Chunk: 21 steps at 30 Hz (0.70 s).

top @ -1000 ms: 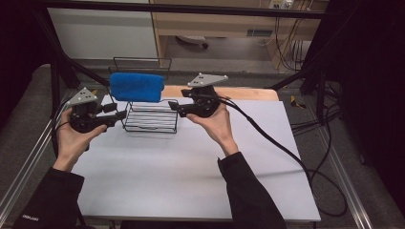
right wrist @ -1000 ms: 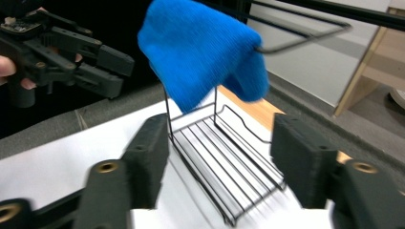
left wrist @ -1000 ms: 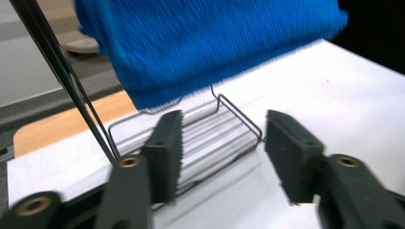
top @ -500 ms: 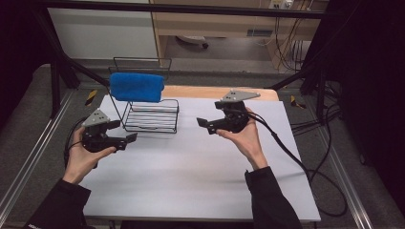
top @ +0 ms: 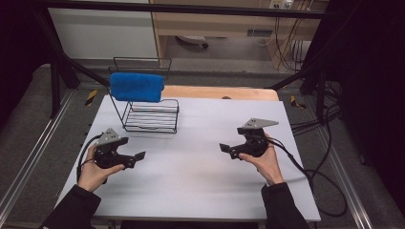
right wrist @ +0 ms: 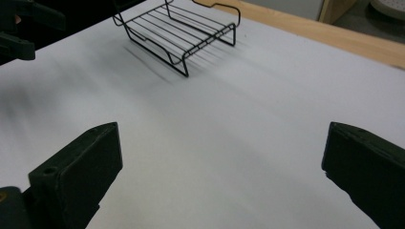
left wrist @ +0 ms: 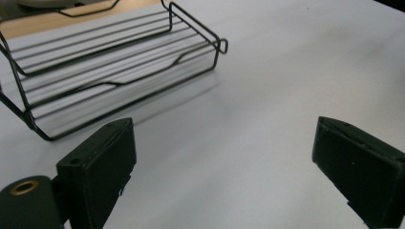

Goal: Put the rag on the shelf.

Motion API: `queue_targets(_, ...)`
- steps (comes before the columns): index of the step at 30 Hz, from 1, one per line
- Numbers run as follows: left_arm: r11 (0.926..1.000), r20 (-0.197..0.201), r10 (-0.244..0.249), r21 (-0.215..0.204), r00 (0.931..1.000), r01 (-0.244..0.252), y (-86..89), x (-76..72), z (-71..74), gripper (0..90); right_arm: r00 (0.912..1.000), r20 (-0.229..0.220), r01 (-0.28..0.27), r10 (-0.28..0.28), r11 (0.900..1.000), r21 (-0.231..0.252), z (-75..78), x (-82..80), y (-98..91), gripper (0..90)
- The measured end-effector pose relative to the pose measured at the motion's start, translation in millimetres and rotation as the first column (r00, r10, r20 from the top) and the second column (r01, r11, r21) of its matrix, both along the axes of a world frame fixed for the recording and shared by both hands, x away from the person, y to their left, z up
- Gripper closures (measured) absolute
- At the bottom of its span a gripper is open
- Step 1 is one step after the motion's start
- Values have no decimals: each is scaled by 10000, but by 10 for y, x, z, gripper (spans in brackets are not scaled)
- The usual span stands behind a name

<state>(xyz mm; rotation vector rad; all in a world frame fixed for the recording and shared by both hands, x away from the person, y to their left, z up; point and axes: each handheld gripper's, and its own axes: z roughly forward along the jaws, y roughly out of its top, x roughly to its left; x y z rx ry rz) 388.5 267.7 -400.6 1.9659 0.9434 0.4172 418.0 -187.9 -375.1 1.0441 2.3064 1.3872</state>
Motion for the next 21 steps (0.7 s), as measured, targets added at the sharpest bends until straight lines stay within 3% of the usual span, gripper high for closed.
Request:
queue_targets(2, 9999, -99, -76, 78, 9999, 77, 3, -25, -80, 81, 10000, 26, 18, -18, 10000, -46, -111, -52, -91, 8)
queue_targets(6, 9996, -269, -152, 253, 9995, 159, 13, -56, -184, 83, 9991, -397, 168, -170, 9998, -69, -335, -167, -236, 8)
queue_targets(11, 9996, -154, -180, 200, 9997, 183, 58, -95, -240, 86, 9971, -651, 387, -405, 9988, -286, -546, -305, -437, 8)
queue_targets(21, 9978, -223, -385, 526, 9990, 396, 114, -196, -394, 88, 9935, -824, 787, -790, 9969, -63, -728, -508, -743, 7)
